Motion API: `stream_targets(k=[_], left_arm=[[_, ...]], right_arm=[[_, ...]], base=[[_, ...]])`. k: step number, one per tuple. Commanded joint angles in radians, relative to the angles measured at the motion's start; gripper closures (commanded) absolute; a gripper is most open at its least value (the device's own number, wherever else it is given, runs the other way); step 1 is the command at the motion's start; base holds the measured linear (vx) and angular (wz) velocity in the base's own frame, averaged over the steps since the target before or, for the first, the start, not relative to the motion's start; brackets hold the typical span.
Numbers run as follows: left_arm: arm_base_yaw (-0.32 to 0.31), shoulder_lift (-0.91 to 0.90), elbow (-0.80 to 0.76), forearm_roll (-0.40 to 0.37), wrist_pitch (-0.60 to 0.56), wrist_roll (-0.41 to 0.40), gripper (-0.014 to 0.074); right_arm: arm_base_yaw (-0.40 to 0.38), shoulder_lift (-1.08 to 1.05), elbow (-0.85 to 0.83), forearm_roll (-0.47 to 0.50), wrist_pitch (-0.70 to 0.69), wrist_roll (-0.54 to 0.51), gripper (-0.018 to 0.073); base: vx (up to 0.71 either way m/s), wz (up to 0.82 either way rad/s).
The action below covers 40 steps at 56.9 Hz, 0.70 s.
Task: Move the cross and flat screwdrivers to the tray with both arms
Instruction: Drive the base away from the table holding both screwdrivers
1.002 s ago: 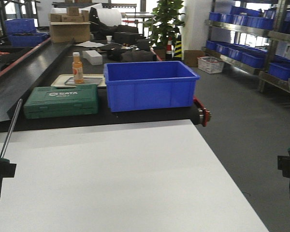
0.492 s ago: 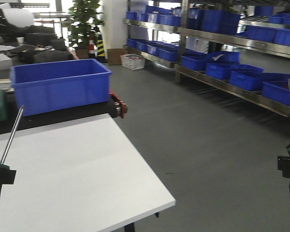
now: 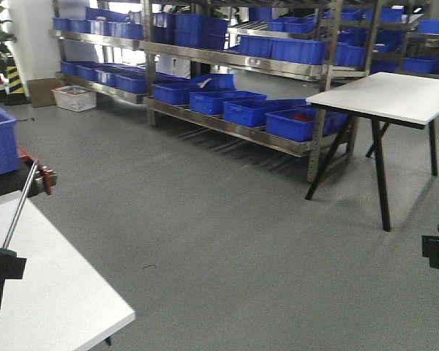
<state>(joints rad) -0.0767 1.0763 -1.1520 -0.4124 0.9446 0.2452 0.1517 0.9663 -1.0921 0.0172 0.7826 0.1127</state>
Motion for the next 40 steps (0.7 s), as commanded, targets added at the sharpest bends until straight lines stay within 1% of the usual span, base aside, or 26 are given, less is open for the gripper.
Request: stream_targets(k=[1,21,40], left_arm=[[-0.006,-0.021,-0.031,-0.035,-0.059,-0.001,0.0597],[-0.006,-0.021,-0.031,-0.035,-0.059,-0.001,0.0597],[-0.006,-0.021,-0.031,-0.035,-0.057,-0.001,0.0597]], right_arm=[[-0.006,-0.013,-0.027,0.001,-0.084,-0.009,0.0568],[-0.006,-0.013,-0.027,0.001,-0.084,-0.009,0.0568],[-0.006,-0.013,-0.027,0.001,-0.086,-0.009,0.0568]], base=[[0.14,-0.53],[0.19,-0.52],[0.29,-0.44]])
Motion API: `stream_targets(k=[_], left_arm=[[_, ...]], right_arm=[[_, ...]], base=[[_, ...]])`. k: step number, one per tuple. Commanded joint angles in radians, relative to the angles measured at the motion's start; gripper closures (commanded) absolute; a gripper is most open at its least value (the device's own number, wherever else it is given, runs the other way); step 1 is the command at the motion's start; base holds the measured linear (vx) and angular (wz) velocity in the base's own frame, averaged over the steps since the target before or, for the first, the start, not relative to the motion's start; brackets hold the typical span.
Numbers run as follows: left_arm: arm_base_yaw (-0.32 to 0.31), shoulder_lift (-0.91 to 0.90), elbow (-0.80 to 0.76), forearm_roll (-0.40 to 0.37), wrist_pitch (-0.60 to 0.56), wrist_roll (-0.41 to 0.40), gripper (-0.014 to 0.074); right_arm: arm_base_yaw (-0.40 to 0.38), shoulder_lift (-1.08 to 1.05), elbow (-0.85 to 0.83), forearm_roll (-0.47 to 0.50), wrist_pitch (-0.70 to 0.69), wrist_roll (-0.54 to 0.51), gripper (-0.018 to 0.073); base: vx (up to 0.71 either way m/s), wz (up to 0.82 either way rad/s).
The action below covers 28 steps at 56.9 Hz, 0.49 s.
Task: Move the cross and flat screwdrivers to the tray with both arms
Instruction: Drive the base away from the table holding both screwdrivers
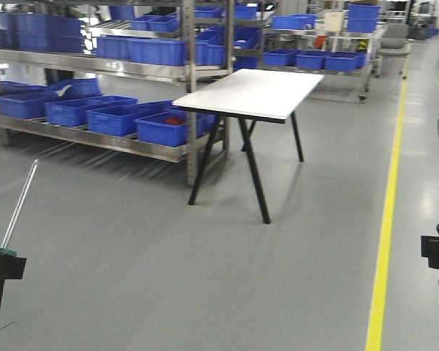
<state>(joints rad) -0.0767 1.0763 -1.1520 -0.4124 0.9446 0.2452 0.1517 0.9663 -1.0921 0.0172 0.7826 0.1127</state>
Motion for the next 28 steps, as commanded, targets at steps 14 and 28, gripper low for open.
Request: stream_targets(k=[14,28], left_arm=[[-0.006,-0.021,-0.031,-0.035,-0.055,-0.001,0.0597],[-0.006,-0.021,-0.031,-0.035,-0.055,-0.001,0.0597]], right_arm=[[-0.006,-0.013,-0.027,0.001,-0.085,-0.009,0.0568],[-0.006,-0.013,-0.027,0.001,-0.085,-0.009,0.0568]], base=[[0.35,-0.37],[0.40,-0.34]])
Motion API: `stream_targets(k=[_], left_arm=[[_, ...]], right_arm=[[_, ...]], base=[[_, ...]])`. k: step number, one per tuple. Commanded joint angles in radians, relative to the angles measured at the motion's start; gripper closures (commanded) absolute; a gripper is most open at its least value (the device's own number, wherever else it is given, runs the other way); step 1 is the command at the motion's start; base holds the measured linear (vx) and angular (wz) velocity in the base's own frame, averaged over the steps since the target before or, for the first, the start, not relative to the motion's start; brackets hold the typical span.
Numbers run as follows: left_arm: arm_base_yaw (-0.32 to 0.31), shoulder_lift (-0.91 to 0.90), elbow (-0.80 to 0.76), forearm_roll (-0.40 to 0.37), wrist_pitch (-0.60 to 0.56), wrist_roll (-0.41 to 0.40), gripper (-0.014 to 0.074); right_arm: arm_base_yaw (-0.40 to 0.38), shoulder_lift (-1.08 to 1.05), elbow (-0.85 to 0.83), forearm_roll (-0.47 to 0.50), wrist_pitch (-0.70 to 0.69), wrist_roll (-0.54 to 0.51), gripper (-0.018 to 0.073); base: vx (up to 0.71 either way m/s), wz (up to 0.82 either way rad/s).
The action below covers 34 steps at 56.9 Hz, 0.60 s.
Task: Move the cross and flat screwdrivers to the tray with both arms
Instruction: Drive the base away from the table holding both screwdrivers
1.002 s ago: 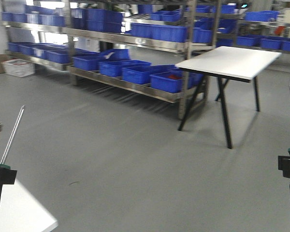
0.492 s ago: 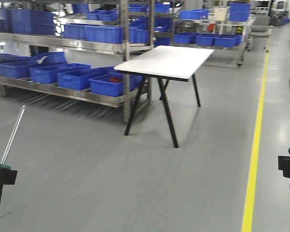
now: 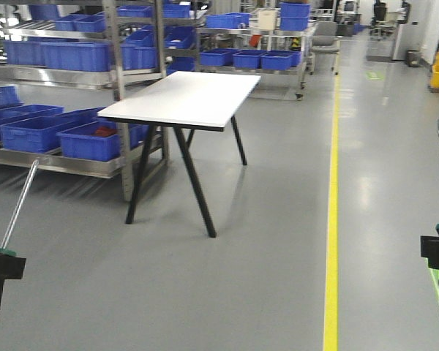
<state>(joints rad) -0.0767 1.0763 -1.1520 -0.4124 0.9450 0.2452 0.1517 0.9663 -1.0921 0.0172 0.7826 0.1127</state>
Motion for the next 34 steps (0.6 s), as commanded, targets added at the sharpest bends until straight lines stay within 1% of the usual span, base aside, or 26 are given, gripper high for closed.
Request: stream_targets(k=[1,19,26,34], left_arm=[[-0.006,-0.021,-0.031,-0.035,-0.056,-0.001,0.0597],[-0.006,-0.021,-0.031,-0.035,-0.056,-0.001,0.0597],[-0.006,-0.021,-0.031,-0.035,-0.056,-0.001,0.0597],[-0.006,-0.021,-0.031,-0.035,-0.056,-0.001,0.0597]], right_arm=[[-0.006,-0.013,-0.027,0.001,-0.085,-0.009,0.0568],[-0.006,-0.013,-0.027,0.001,-0.085,-0.009,0.0568],[-0.006,-0.013,-0.027,0.001,-0.085,-0.009,0.0568],[-0.006,-0.013,-0.027,0.001,-0.085,-0.009,0.0568]], base=[[0.42,-0.32],[0.45,-0.28],[0.48,-0.12],[0.50,0.05]])
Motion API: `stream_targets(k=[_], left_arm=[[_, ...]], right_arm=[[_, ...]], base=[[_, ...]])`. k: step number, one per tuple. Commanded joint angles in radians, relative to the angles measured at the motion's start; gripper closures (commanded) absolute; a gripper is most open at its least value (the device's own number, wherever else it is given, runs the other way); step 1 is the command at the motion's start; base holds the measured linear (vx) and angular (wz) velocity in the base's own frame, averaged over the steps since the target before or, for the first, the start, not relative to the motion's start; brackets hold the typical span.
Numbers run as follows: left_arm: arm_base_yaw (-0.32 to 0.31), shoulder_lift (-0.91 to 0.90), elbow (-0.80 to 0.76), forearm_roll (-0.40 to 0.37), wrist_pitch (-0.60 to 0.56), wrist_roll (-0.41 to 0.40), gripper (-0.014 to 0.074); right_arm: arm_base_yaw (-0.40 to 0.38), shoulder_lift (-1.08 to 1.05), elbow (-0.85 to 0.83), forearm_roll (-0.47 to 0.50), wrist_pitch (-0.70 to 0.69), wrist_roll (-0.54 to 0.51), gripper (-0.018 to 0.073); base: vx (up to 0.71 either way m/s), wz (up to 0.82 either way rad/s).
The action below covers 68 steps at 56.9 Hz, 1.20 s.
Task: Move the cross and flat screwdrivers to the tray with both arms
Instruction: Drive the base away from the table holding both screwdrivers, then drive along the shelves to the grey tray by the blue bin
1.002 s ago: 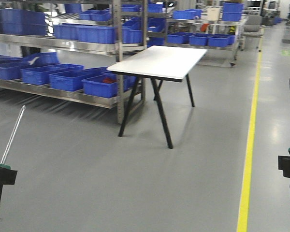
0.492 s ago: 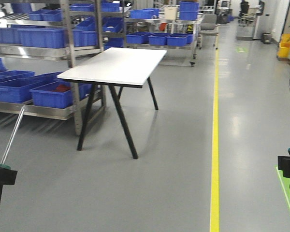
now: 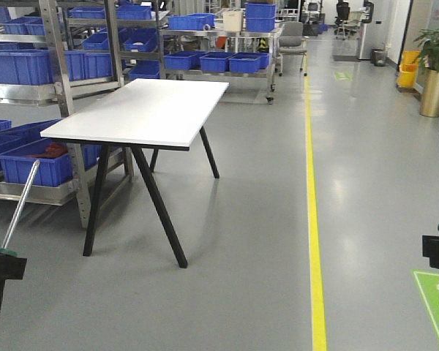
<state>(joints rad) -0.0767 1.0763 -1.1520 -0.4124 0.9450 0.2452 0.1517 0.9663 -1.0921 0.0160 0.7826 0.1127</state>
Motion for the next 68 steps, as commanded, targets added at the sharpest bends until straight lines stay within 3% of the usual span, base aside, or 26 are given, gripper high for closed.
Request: stream_targets(k=[1,68], left_arm=[[-0.006,-0.021,-0.031,-0.035,-0.056,-0.001,0.0597],[-0.006,-0.021,-0.031,-0.035,-0.056,-0.001,0.0597]], right_arm=[[-0.006,-0.013,-0.027,0.002,-0.085,-0.009,0.0568],[-0.006,-0.012,-0.027,-0.006,-0.085,-0.009,0.0568]], base=[[0.51,0.14],[0.54,0.53]])
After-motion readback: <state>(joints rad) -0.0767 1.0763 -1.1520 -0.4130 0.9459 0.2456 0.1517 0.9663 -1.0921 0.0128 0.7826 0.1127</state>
